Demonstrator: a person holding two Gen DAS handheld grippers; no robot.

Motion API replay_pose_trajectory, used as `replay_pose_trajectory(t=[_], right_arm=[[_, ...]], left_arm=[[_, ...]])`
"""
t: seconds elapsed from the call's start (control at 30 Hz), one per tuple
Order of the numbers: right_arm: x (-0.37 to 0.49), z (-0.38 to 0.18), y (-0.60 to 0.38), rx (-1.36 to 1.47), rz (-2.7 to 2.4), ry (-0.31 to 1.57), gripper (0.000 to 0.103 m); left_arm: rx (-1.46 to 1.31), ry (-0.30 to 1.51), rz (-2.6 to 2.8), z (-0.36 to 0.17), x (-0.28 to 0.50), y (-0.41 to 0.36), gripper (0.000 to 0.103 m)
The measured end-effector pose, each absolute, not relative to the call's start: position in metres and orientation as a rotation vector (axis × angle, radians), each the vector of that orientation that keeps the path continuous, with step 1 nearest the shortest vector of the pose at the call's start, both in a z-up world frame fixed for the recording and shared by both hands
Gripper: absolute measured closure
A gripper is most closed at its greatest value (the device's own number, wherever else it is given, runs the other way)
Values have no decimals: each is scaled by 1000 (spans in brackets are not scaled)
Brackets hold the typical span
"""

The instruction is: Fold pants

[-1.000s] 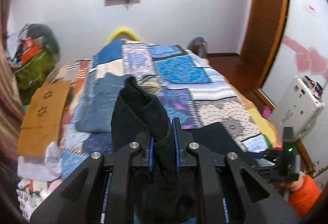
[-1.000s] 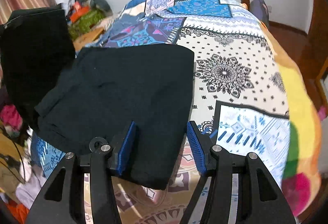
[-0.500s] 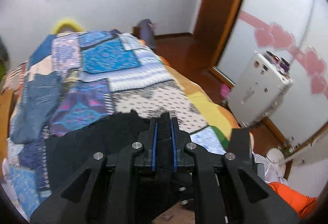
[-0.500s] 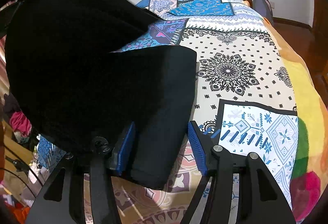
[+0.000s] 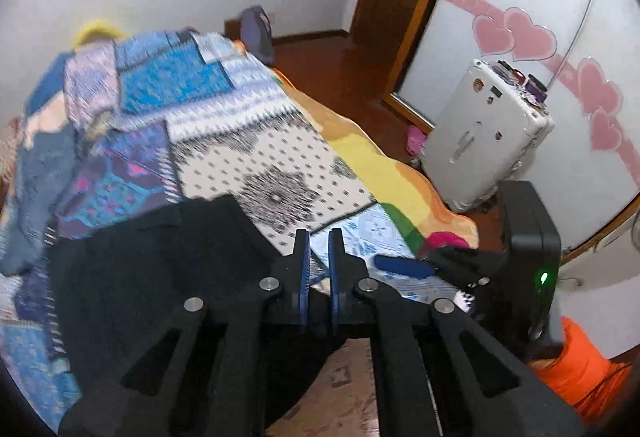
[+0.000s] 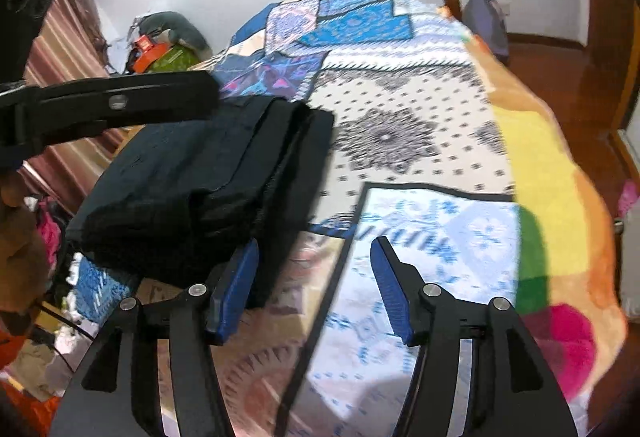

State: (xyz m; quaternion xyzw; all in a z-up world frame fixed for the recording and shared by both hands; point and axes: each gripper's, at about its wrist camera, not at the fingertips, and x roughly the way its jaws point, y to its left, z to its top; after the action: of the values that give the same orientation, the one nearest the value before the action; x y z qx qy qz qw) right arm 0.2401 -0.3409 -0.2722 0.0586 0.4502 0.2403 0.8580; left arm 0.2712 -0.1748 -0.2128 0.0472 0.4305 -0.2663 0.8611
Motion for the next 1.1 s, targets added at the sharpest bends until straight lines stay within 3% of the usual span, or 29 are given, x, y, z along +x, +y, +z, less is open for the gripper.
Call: replay_pose_trajectory(t=[0.2,0.33,0.53,1.1], right_arm=[[236,-253,-349,128,469,894,49],[234,-246,-345,153,470,867,49],[231,-251,-325,141,502,881,49],[214,-271,-326,191,471,966,44]], left_arm=[[162,824,-423,-185,271,-132,81],[180,810,-299,-177,280,-81,62],[249,862,-161,-194,305,-23,48],[350,1096,-95,-309,428,2,46]])
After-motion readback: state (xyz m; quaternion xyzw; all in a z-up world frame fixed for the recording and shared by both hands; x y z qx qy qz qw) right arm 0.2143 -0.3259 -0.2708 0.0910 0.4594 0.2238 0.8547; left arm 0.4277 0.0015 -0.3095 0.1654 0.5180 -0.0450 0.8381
